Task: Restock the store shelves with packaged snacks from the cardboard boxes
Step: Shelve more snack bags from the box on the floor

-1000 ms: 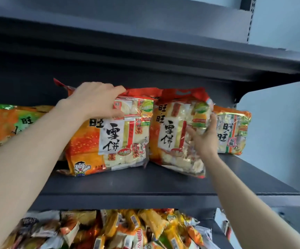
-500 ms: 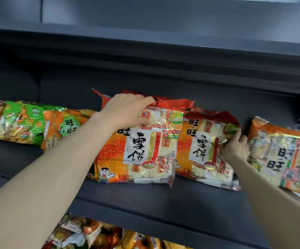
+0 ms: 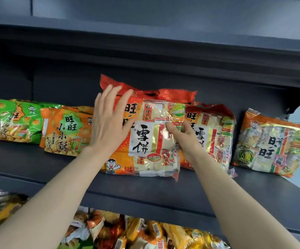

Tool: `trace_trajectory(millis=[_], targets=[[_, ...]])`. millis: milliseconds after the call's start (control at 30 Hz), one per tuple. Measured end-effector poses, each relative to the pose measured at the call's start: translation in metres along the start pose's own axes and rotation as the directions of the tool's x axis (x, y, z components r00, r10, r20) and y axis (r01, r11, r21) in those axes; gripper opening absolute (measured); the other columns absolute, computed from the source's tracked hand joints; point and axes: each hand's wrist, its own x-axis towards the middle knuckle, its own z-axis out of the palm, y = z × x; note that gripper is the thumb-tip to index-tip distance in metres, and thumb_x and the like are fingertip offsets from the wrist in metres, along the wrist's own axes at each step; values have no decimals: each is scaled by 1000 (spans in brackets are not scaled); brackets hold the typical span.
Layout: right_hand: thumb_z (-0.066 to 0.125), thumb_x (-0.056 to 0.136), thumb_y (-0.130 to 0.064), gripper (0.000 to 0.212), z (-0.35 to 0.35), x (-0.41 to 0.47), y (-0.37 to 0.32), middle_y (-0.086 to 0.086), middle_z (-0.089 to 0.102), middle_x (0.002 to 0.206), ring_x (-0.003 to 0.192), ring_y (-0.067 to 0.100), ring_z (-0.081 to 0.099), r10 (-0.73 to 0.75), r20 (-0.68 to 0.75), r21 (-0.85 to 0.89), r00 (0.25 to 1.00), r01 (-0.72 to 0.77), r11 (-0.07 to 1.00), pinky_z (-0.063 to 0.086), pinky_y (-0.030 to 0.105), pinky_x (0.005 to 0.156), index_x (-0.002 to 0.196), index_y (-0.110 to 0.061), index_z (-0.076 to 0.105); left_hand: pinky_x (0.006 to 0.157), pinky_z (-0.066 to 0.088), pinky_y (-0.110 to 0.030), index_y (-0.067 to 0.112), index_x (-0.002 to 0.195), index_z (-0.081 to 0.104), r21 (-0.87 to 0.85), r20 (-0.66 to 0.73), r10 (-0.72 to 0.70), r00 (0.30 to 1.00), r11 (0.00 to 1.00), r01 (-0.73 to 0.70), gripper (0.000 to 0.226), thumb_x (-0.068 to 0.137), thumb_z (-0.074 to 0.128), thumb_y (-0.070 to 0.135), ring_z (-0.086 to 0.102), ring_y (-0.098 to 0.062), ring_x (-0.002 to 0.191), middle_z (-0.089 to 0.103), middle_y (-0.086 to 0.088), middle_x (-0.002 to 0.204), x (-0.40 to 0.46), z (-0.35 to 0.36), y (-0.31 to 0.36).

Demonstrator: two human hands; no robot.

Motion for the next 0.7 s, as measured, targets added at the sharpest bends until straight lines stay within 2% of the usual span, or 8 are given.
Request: trace_trajectory(millis=[100, 200, 333, 367, 467, 500, 600, 700], targets=[[94, 58, -53, 112, -24, -4, -11, 8, 58, 141, 119, 30, 64, 48, -111, 83, 993, -39, 996, 51, 59, 99, 151, -28, 35, 118, 29, -47, 15, 154, 26, -92, 137, -104, 985, 989, 117, 72, 95, 58, 40, 26, -29, 146, 27, -11, 157, -31, 13, -12], [81, 81, -35, 65, -66, -12, -27, 1, 72, 113, 96, 20, 73, 25, -255, 66, 967, -8, 998, 58, 45, 87, 136, -21, 49, 115, 34, -45, 18, 155, 25, -135, 328, -109, 938, 978, 161, 71, 96, 47, 52, 31, -26, 143, 27, -7, 157, -43, 34, -7], [69, 94, -29, 33, -132, -24, -39, 9, 73, 110, 89, 20, 73, 44, -400, 55, 915, -24, 998, 58, 45, 88, 121, -19, 54, 117, 28, -38, 21, 157, 22, -182, 492, -3, 871, 978, 106, 74, 97, 43, 59, 27, -21, 145, 25, -3, 160, -48, 61, 24], [70, 93, -29, 35, -145, -26, -39, 10, 71, 113, 85, 18, 70, 38, -430, 54, 902, -17, 998, 57, 43, 88, 121, -18, 53, 118, 26, -38, 23, 157, 19, -192, 520, 21, 854, 977, 94, 76, 96, 42, 61, 24, -21, 147, 22, -3, 161, -48, 68, 34], [73, 86, -36, 76, -173, -25, -29, 2, 62, 120, 74, 4, 57, 5, -483, -38, 875, -27, 999, 49, 26, 67, 151, -19, 37, 122, 19, -50, 31, 158, 4, -158, 585, 93, 806, 987, 1, 87, 90, 39, 72, 11, -25, 151, 10, -5, 165, -48, 90, 65], [71, 89, -36, 76, -175, -24, -23, 1, 62, 121, 74, 4, 60, -4, -495, -73, 869, -37, 997, 51, 25, 66, 153, -19, 33, 121, 16, -55, 34, 157, -2, -140, 618, 101, 780, 990, -17, 90, 88, 39, 75, 5, -26, 153, 4, -4, 166, -47, 96, 74], [62, 95, -45, 66, -170, -16, -5, 7, 61, 131, 104, 22, 67, -34, -533, -218, 845, -98, 971, 56, 45, 93, 150, -19, 36, 117, 6, -67, 40, 153, -18, -91, 719, 74, 691, 996, -12, 101, 83, 44, 80, -14, -30, 152, -10, 1, 166, -47, 111, 91], [66, 80, -71, 95, -164, -6, 5, 6, 56, 141, 121, 28, 59, -87, -500, -420, 862, -153, 895, 46, 55, 105, 152, -21, 31, 115, 3, -72, 41, 151, -24, -60, 746, 39, 664, 998, 8, 105, 81, 43, 82, -19, -33, 150, -11, 1, 166, -45, 119, 96]])
